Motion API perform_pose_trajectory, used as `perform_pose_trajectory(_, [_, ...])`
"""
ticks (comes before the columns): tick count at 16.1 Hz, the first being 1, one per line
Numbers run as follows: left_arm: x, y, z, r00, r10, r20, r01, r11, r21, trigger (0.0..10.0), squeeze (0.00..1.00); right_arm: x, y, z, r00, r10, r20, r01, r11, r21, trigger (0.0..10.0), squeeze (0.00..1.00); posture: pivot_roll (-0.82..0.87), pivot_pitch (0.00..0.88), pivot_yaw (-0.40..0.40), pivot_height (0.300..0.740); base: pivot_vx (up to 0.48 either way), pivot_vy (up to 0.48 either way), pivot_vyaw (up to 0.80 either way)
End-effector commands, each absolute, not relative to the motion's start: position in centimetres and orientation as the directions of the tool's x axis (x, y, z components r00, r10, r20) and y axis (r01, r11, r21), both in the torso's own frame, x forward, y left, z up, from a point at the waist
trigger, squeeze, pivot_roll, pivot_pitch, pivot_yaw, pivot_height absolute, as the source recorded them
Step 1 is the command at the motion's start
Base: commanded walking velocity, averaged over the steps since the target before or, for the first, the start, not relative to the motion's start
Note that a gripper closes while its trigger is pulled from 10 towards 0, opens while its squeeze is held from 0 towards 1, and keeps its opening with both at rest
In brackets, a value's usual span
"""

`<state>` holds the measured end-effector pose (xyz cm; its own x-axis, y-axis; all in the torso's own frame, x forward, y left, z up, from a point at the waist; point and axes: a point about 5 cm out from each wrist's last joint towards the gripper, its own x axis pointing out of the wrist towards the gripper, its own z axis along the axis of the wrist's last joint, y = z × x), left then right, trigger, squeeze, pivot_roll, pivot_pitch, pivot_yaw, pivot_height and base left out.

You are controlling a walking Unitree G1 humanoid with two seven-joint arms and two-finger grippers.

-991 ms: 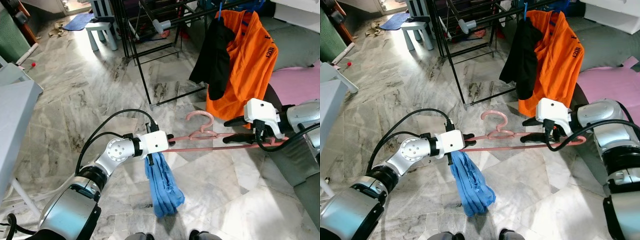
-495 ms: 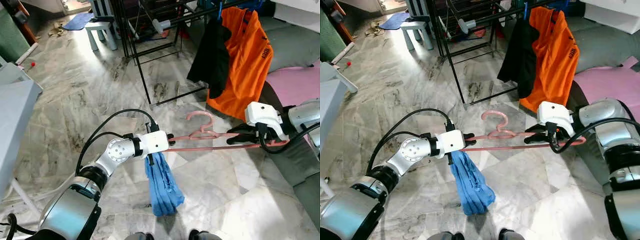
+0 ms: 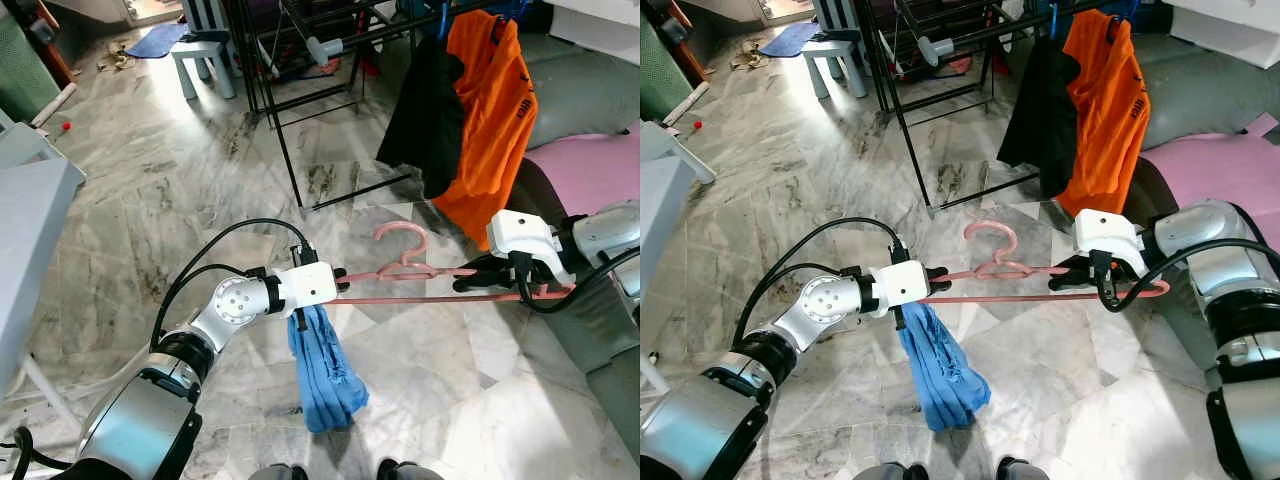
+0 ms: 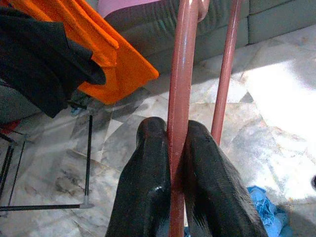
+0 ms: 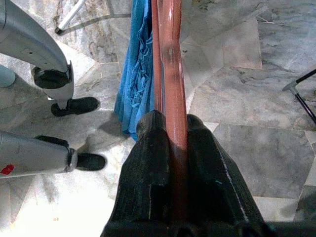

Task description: Hang hanger

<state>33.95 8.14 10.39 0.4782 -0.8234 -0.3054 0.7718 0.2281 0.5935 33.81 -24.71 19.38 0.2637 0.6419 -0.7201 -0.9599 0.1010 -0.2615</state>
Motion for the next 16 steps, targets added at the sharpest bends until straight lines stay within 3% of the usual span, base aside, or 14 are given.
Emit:
perform_pose_trajectory(1, [33.9,8.6,10.3,0.483,-0.82,-0.308,0.768,0.227,0.599,0.0,0.0,33.8,-24.7,19.3,0.252,0.636,-0.729,-0.963,0.09,-0.254,0.0,0.0,-0.16,0.104,0.085,0.74,0.0,0.0,0.0])
perform_pose_trajectory(13, [33.9,8.6,10.3,0.483,-0.819,-0.309,0.768,0.227,0.6,0.0,0.0,33.8,-24.7,19.2,0.252,0.634,-0.731,-0.963,0.087,-0.256,0.0,0.0,-0.15,0.104,0.086,0.74,0.0,0.0,0.0])
perform_pose_trajectory(14, [34.6,8.7,11.5,0.547,-0.809,-0.217,0.708,0.308,0.636,10.0,1.0,33.6,-24.5,17.4,0.328,0.64,-0.694,-0.939,0.137,-0.317,0.0,0.0,-0.15,0.101,0.086,0.74,0.0,0.0,0.0])
perform_pose_trajectory(16, [34.8,8.8,11.9,0.569,-0.802,-0.181,0.684,0.339,0.646,10.0,1.0,33.5,-24.2,16.5,0.36,0.647,-0.672,-0.926,0.163,-0.34,0.0,0.0,-0.15,0.101,0.088,0.74,0.0,0.0,0.0])
